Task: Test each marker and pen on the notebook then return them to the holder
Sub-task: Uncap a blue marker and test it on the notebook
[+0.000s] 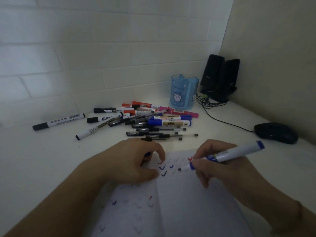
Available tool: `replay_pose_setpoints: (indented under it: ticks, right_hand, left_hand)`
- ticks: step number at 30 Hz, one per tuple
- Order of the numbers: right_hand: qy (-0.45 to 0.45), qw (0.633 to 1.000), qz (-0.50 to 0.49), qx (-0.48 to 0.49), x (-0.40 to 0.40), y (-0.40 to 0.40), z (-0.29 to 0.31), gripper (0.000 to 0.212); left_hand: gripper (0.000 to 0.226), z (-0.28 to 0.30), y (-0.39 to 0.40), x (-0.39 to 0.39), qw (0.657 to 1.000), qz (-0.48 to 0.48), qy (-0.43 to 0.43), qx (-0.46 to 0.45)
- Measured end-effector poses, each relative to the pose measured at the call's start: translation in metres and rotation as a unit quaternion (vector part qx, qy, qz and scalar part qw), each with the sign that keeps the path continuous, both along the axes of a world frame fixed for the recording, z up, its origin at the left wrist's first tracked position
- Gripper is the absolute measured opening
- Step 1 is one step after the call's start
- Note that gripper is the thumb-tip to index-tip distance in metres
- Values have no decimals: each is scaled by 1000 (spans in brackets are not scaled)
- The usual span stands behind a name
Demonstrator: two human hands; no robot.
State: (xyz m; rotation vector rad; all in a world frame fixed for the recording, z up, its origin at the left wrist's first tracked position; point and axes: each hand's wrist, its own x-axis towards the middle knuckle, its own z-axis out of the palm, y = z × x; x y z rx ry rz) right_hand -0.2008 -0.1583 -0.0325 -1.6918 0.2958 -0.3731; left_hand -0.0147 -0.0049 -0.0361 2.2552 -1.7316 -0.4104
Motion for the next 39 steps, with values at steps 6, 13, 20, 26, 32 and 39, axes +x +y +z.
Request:
replay_pose_setpoints:
  ticks: [6,13,20,26,32,39]
  right_hand:
    - [21,999,34,6,2,14,-10,16]
    - [63,998,-1,16,3,1,-8,12]
    - [89,996,4,16,0,-7,-2,18]
    - [69,980,-54,-176,7,16,-11,19]
    - [55,968,-104,-222,14,20,-23,23]
    - [52,963,-88,-249,14,18,-24,21]
  left_hand:
    - [34,0,-1,1,1000,-9,15,16]
    - [24,6,-10,-13,997,34,-66,-2]
    - [41,2,-11,-31,999,4,-32,31]
    - [47,6,-12,-27,996,-3,13,90]
    - [46,5,-15,-26,995,-5,31,96]
    - [48,2,-14,-24,996,-9,26,89]
